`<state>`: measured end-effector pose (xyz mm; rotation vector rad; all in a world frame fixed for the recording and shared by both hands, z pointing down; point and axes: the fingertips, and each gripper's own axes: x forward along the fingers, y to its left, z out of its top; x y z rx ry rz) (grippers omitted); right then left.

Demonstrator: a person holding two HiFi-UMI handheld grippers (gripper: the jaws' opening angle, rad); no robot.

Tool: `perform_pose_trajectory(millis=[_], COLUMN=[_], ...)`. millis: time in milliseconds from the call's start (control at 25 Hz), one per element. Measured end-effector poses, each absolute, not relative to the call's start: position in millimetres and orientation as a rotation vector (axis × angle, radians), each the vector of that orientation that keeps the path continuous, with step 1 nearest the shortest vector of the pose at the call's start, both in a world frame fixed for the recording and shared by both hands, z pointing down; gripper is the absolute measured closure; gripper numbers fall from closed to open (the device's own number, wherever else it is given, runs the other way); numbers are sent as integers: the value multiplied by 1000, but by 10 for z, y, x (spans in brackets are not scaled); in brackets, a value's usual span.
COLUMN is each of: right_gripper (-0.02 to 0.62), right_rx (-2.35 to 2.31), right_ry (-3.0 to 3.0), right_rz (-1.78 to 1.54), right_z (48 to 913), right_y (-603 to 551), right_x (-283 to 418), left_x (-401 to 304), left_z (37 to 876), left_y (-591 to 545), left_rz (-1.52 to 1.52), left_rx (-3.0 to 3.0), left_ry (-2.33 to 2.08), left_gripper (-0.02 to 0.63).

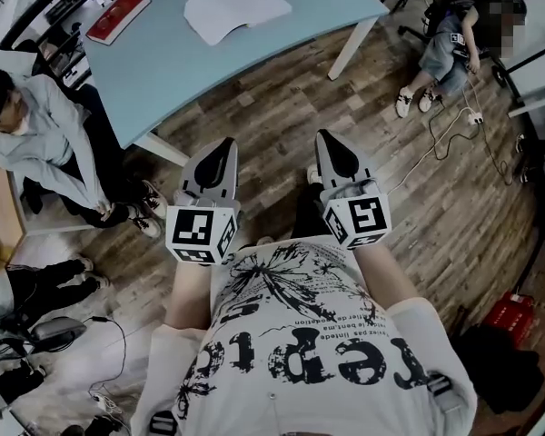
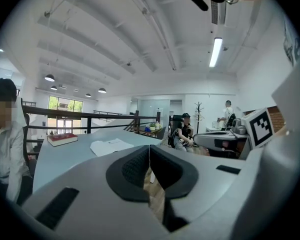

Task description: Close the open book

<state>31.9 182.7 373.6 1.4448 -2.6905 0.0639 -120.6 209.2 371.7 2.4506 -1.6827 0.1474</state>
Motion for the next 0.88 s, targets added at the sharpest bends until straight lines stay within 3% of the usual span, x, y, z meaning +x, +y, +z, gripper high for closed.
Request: perform_pose_trajectory(millis=[880], right_gripper=[584], right_rx=[913], right_ry=[-2911], right_rz=[-73], right_z=[3558], right_y=[-2052], right_x=[597], left_x=[-825], left_z=[3821], left_y=[-1080], left_rz=[-6], left_rx=[1943], left_ry=[-2122], left_gripper=[586])
